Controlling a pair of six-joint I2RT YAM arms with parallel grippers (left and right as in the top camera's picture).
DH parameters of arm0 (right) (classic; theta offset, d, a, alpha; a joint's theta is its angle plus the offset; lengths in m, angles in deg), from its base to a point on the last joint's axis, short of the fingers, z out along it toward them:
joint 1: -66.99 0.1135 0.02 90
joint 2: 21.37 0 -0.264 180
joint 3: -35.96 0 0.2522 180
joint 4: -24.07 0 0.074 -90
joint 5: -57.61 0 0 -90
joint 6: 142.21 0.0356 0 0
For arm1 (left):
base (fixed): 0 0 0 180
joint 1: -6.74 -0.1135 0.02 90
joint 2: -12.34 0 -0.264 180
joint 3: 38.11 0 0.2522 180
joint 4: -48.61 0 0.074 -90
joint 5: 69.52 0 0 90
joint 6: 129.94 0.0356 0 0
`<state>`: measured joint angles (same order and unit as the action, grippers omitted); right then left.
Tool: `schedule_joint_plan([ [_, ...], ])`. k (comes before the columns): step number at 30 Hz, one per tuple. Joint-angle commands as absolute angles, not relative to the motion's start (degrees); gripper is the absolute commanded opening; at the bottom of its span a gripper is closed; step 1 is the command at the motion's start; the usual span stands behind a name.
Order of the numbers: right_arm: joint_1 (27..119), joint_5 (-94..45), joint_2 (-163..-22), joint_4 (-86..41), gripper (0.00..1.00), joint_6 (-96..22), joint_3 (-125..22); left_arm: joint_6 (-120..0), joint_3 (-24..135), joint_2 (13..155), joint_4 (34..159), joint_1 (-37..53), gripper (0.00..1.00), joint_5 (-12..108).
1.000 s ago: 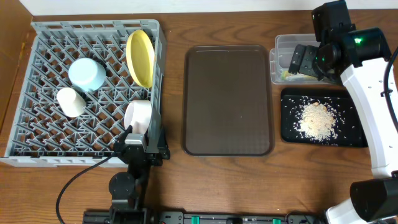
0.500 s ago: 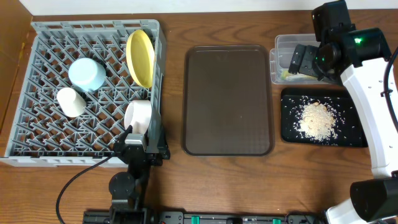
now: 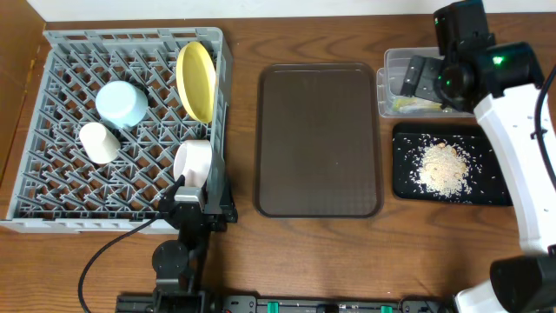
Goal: Sort waste into correct bins and load items into the dishwasher
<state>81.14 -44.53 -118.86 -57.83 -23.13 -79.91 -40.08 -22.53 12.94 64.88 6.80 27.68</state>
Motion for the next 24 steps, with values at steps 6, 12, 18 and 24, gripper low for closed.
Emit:
schedule_joint_plan([
  [6,86.10,-52.44,-106.51,-50.99,0.99,-26.34,-63.67,-39.54,-24.12,12.57,65.73,6.54,0.95,27.31],
  [12,86.08,-51.39,-95.28,-38.64,0.99,-26.36,-44.15,-39.54,-24.12,12.57,65.73,6.54,0.95,27.29],
  [18,86.08,-50.08,-83.93,-28.17,0.99,-26.38,-26.93,-39.54,-24.12,12.57,65.73,6.54,0.95,27.29],
  [24,86.06,-48.44,-72.44,-19.41,0.99,-26.36,-12.72,-39.54,-24.12,12.57,65.73,6.54,0.95,27.29],
])
